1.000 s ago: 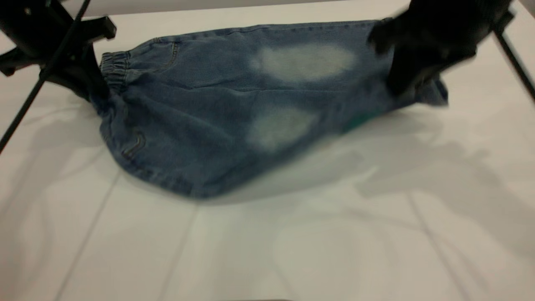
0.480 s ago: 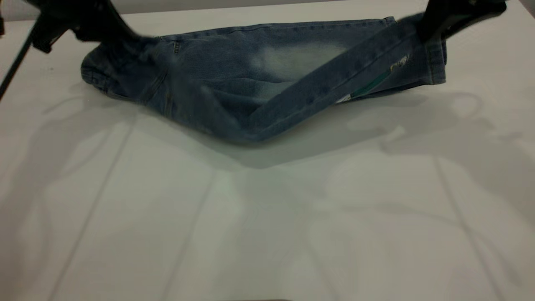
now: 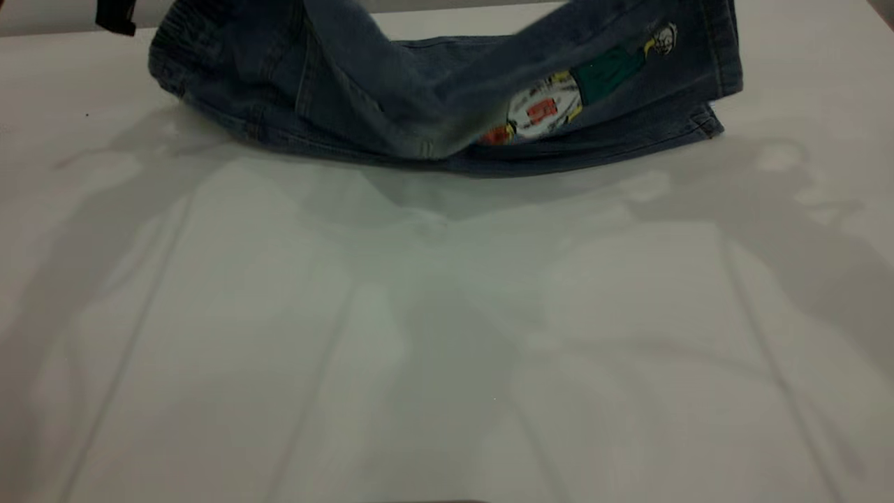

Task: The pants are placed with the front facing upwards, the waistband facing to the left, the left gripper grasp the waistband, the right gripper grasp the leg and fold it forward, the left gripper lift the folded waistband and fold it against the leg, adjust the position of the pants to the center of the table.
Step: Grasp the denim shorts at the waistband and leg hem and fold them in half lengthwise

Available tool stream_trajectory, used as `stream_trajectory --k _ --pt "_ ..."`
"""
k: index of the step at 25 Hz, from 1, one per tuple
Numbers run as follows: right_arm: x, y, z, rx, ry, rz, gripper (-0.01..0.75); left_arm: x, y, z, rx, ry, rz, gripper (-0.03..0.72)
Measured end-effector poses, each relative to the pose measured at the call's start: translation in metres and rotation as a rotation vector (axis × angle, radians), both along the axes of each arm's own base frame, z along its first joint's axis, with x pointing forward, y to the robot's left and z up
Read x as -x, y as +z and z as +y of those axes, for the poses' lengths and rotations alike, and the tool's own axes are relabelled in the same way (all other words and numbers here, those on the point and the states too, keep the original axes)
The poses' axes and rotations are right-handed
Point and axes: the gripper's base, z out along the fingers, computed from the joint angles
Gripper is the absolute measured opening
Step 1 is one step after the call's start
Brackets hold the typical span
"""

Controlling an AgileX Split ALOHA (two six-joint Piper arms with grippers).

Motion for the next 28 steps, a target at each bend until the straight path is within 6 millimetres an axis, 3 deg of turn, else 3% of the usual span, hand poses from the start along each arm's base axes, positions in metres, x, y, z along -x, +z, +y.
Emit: stream_trajectory --k 5,18,28 --pt "-0.01 -0.006 -0.002 0.01 -0.037 -0.079 0.034 -0.001 -0.001 0.006 0.001 0.08 0.008 0.057" --pt "-0.031 -0.049 -0.007 -0.008 -0.175 -0.145 0.034 -0.001 -0.007 0.023 0.027 0.348 0.069 0.057" --pt "-0.04 -0.062 -0.012 -0.013 -0.261 -0.236 0.034 -0.001 -0.041 0.024 0.092 0.47 0.162 0.057"
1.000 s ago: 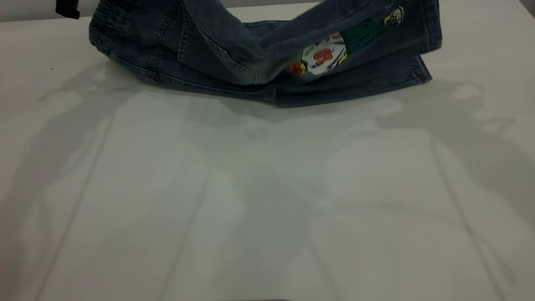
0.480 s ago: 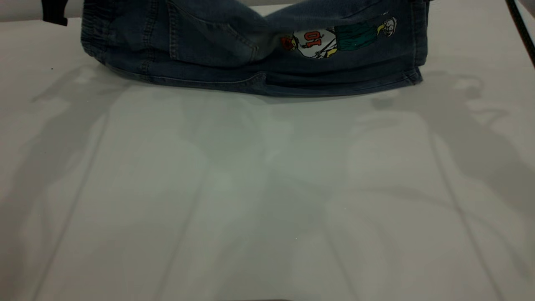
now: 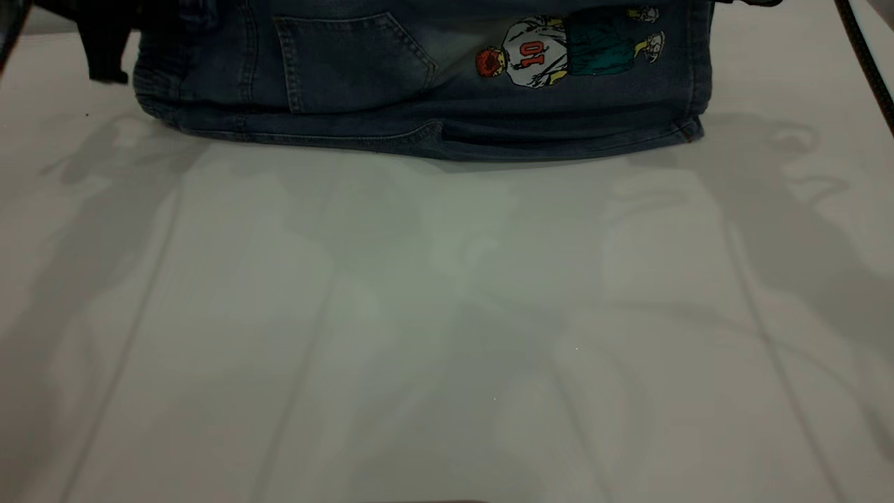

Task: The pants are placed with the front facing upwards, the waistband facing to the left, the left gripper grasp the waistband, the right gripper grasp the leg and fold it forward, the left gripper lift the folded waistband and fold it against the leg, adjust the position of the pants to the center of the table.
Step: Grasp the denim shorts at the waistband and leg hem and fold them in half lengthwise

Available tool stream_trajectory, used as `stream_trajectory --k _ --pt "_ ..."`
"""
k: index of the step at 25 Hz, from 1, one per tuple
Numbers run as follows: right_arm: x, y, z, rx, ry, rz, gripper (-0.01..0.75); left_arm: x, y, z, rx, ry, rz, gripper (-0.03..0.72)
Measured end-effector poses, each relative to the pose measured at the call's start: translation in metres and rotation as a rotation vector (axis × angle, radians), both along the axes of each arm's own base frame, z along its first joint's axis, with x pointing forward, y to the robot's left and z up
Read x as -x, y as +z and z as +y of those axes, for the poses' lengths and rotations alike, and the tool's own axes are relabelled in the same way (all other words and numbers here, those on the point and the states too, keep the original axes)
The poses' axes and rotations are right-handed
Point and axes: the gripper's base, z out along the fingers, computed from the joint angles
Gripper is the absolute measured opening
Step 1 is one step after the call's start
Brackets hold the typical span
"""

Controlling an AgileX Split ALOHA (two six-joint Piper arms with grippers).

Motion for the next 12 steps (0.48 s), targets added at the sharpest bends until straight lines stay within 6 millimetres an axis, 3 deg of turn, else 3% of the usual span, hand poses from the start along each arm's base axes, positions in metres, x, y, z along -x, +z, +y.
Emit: stream_trajectory --k 3,12 --pt "-0.002 -0.003 -0.001 0.02 0.002 -0.027 0.034 -0.006 -0.006 0.0 -0.001 0.004 0.003 0.057" --pt "-0.007 -0.015 0.001 0.075 0.049 -0.091 0.036 -0.046 0.009 -0.002 -0.139 -0.129 -0.108 0.057"
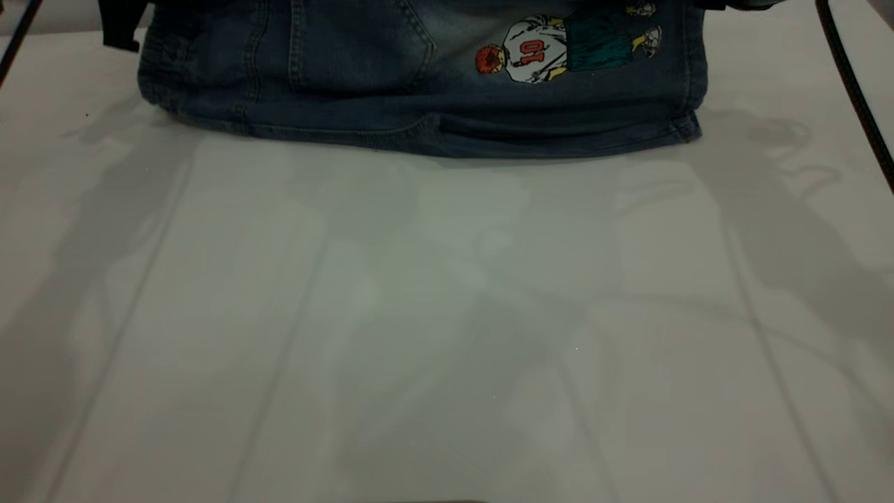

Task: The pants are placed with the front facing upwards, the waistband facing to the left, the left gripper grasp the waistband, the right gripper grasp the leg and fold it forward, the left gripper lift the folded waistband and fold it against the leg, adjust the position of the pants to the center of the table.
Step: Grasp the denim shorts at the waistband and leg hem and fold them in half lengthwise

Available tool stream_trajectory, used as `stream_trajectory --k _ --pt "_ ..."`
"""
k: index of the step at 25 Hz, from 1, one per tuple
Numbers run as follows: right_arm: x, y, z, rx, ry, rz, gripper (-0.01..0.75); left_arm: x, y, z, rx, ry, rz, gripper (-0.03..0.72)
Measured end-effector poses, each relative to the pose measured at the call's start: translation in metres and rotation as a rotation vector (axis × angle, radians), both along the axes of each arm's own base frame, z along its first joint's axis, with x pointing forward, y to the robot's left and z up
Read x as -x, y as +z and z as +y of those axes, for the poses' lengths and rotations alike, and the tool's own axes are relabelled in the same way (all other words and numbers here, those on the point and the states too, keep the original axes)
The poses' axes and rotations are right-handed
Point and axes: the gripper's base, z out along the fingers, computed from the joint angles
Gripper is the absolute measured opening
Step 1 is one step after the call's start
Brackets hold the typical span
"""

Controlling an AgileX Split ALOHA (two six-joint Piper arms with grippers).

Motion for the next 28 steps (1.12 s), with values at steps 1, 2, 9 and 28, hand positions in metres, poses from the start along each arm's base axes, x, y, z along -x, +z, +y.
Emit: stream_trajectory --k 1,2,9,28 --pt "-0.001 -0.001 0.0 0.008 0.007 -0.01 0.036 -0.002 -0.001 0.0 -0.009 -0.001 -0.001 0.057" --pt "-0.001 -0.002 0.001 0.017 0.015 -0.017 0.036 -0.003 -0.003 0.001 -0.015 -0.002 0.001 0.057" --pt "-0.003 -0.005 0.001 0.031 0.028 -0.053 0.075 -0.004 -0.015 0.002 -0.069 -0.028 0.026 0.057" --pt "-0.001 -0.008 0.003 0.008 0.04 0.005 0.461 -0.034 0.035 -0.013 -0.365 -0.402 -0.172 0.436"
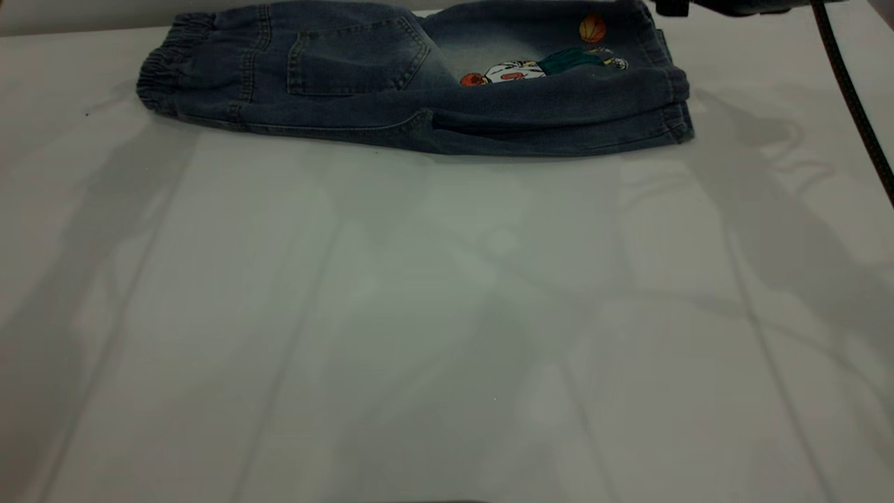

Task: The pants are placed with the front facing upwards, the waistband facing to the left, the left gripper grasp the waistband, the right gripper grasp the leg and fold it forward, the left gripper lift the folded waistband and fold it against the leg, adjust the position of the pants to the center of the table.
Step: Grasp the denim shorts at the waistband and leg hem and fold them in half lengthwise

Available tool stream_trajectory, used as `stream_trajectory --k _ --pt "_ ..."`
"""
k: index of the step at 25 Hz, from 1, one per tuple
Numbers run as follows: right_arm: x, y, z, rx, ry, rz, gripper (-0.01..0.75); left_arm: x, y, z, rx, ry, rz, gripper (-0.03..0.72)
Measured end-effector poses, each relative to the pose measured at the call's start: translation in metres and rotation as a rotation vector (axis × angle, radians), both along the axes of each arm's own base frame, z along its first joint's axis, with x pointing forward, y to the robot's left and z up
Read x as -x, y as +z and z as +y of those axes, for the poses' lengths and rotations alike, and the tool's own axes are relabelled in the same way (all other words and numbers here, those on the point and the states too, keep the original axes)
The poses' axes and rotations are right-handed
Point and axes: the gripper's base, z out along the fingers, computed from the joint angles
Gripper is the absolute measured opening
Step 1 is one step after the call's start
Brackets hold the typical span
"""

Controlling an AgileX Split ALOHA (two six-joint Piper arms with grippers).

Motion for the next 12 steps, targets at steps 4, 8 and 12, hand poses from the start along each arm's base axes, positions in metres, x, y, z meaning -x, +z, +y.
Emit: stream_trajectory --k 4,8,12 --pt "0.006 0.011 0.002 -0.002 0.035 0.084 0.463 -0.002 0.011 -0.012 -0.103 -0.23 -0.075 0.452" --pt "0.008 0.041 0.007 0.009 0.099 0.149 0.463 0.001 0.015 -0.018 -0.229 -0.449 -0.138 0.454" --pt "0.006 0.073 0.012 0.014 0.149 0.23 0.463 0.008 0.027 -0.017 -0.371 -0.59 -0.16 0.454"
